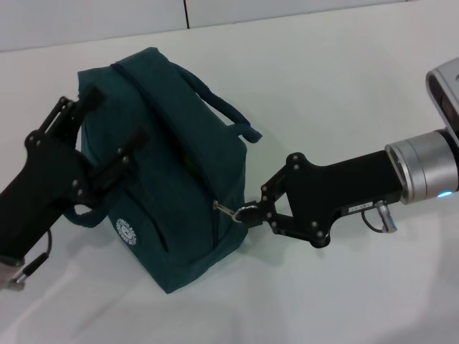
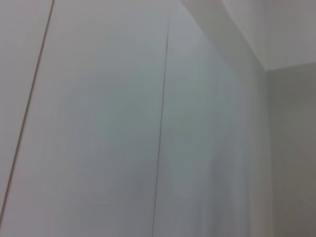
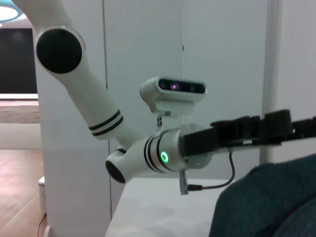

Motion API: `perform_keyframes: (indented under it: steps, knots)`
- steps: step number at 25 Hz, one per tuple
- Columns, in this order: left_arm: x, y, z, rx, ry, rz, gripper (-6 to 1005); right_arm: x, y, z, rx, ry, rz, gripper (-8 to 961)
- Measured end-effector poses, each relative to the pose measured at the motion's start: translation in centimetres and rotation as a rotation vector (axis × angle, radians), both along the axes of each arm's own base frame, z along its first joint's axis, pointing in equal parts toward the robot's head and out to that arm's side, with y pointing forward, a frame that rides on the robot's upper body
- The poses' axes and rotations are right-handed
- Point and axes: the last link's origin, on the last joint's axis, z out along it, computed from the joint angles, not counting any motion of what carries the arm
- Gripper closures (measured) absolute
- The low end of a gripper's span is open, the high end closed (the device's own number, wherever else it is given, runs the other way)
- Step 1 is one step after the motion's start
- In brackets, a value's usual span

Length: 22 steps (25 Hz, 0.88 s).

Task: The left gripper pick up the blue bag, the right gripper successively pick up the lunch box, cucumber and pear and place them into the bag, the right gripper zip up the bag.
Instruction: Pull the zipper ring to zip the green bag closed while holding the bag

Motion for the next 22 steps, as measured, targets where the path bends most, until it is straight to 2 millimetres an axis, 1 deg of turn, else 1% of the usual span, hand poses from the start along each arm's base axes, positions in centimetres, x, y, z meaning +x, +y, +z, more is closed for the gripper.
perform_keyframes:
  steps: [2,7,10,15,19,21,22]
  knots:
    - [-0.3,-0.4,0.2,0.005,-0.007,0.007,323,-0.2,-0.1,0.0,0.007,0.014,0.015,935]
    - [-0.9,-1.4,0.6,-0.022,-0.051,0.027,110,-1.2,-0.1,-0.8,0.052,0.044,0.095,935]
    - [-1.8,-2.9,1.0,-0.016,-0.074,0.049,111,-1.7,0.4,-1.1,0.082,0.058,0.095,936]
    - [-3.6,-5.1,1.2,-0.005,-0.067,0.116,111,-2.7,1.1,-1.5,0.203,0.135,0.133,936]
    - [-4.5,-6.6,0.6,-0.026,-0.035,0.153,112,-3.9,2.1,-1.9,0.292,0.145,0.198,936]
    - [-4.8,-7.3,0.1,-0.049,-0.019,0.17,112,-4.6,2.7,-2.1,0.308,0.144,0.206,936]
    - [-4.8,-7.3,0.1,-0.049,-0.019,0.17,113,-4.9,2.9,-2.2,0.316,0.145,0.208,936]
